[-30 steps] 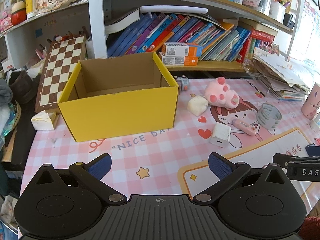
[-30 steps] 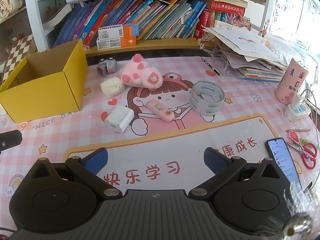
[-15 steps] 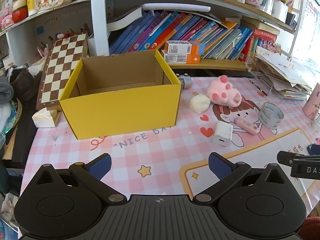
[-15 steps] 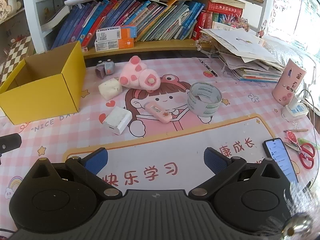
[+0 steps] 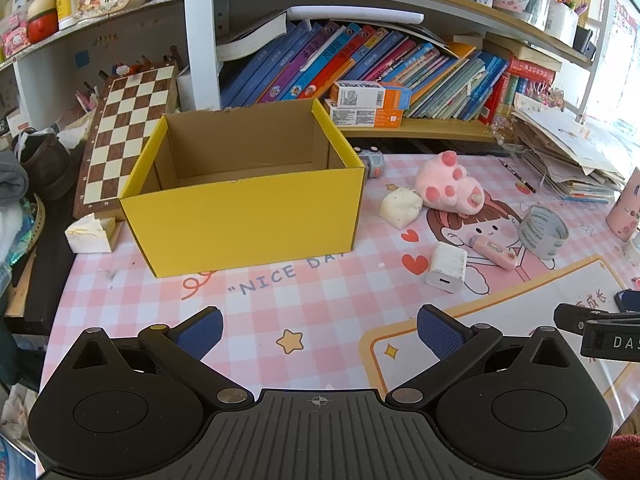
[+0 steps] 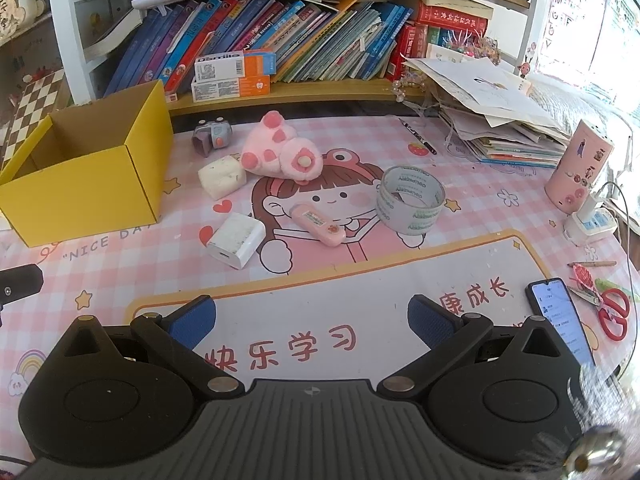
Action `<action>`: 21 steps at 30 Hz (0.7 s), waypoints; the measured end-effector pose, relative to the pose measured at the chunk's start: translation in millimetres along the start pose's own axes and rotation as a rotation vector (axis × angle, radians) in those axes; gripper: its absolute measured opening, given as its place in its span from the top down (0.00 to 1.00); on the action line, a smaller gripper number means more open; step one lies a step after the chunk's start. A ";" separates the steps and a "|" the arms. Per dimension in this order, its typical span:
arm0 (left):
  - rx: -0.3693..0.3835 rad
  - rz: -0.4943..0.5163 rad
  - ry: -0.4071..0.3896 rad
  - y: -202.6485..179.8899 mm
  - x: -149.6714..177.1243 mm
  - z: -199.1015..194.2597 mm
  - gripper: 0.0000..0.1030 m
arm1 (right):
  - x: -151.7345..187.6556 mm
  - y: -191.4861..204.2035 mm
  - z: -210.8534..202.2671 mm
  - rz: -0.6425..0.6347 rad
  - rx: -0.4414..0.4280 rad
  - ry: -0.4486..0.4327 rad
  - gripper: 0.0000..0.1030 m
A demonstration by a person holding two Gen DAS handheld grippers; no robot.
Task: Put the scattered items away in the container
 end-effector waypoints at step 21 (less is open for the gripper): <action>0.000 -0.009 0.004 -0.5 2.1 0.7 0.00 | 1.1 -0.2 1.8 0.009 0.000 0.015 0.00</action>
Point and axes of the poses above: each gripper's, at about its wrist camera, not at the fingertips, and z roughly the way its jaws point, y to its left, x to its underside, the point moved 8 cm from there along z, roughly the way its jaws point, and after that the axes turned 7 degrees about -y, right-handed, at the moved point
